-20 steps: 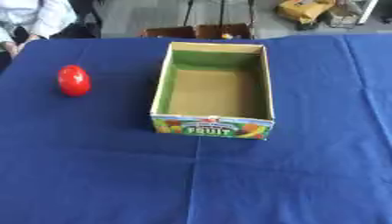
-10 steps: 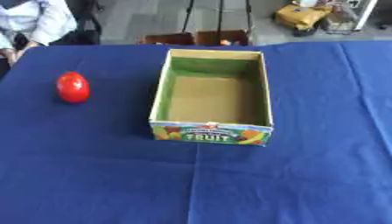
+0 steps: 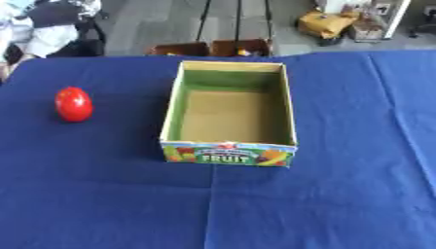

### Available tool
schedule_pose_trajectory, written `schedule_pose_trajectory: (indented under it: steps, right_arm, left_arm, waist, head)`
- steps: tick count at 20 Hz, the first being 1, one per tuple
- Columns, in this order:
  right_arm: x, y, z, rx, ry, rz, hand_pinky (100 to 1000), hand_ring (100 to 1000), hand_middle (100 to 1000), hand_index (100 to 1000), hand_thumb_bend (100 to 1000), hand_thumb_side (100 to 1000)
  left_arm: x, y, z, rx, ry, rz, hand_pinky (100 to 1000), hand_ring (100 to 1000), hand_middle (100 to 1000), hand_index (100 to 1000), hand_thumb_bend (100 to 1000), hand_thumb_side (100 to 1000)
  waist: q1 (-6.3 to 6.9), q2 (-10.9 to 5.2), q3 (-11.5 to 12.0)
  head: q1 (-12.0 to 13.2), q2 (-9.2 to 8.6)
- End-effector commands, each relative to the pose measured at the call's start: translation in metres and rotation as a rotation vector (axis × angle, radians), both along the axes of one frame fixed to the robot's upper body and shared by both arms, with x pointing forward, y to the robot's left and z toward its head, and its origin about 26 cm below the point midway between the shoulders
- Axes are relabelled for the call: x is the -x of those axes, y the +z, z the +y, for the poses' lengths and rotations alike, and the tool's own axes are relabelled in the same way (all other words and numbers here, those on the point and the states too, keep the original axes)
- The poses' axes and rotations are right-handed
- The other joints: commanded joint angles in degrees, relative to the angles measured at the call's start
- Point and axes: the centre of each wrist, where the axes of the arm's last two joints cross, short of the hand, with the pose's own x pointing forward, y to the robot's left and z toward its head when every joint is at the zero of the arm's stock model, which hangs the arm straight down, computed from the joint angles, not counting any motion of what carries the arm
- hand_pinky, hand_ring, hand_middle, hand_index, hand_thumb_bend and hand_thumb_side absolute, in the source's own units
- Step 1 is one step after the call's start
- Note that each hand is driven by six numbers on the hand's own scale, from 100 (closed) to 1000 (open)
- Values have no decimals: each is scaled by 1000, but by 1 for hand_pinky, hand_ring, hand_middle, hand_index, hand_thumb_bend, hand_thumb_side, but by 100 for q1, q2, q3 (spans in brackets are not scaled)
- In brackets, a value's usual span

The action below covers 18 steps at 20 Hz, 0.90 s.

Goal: Pick up objects on the table and place them in the box.

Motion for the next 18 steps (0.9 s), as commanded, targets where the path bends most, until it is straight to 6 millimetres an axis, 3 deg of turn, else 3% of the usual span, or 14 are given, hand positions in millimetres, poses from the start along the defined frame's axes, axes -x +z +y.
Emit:
schedule_pose_trajectory:
  steps: [1, 8, 18]
  right_arm:
    - [3, 10, 0, 24, 28, -50, 689, 788, 790, 860, 100, 936]
    - [2, 11, 1, 27, 36, -49, 690, 788, 789, 860, 100, 936]
    - [2, 12, 1, 28, 37, -46, 691, 779, 784, 859, 100, 939]
  left_arm:
    - [-10, 3, 5, -40, 36, 48, 819, 881, 883, 1000, 160, 1000]
    - [-29, -17, 13, -80, 116, 152, 845, 906, 927, 1000, 245, 1000]
    - [-36, -36, 26, -118, 250, 265, 874, 946, 1000, 1000, 409, 1000]
  waist:
    - [-12, -82, -18]
    - [-1, -44, -72]
    - [27, -11, -124]
  head:
    - [15, -70]
    - [97, -154]
    - [130, -238]
